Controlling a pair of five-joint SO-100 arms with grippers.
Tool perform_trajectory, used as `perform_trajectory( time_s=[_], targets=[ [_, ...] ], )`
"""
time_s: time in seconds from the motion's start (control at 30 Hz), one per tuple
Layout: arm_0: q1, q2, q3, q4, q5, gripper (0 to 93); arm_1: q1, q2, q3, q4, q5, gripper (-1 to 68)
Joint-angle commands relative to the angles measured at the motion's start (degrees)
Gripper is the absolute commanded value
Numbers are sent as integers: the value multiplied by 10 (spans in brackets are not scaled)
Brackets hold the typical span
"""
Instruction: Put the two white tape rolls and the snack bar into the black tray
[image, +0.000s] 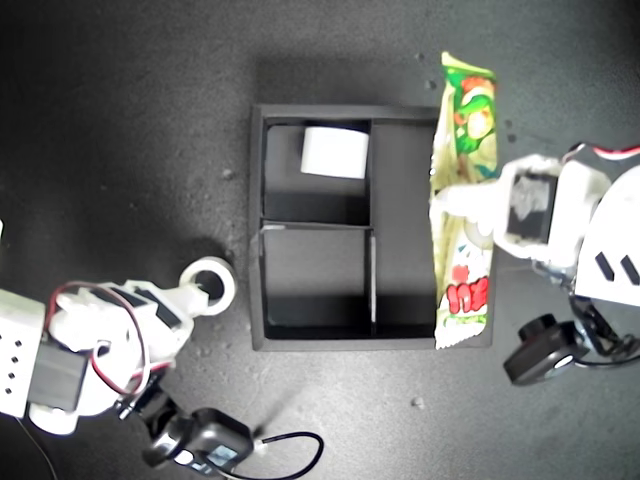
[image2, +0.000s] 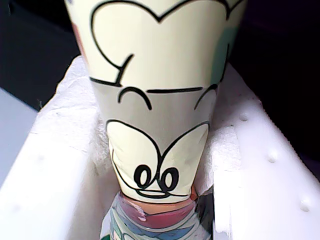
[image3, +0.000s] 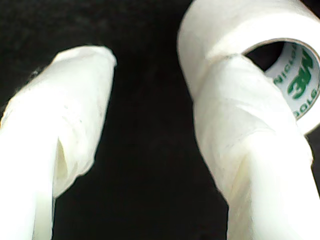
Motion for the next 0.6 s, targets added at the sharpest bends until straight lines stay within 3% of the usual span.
perform_trajectory(
  time_s=[0.0, 0.57],
  targets=[
    [-12, 37, -4, -6, 16, 119, -7, -11, -3, 0, -14, -3],
    [-33, -82, -60, -23, 33, 127, -2, -58, -13, -26, -4, -2]
  ],
)
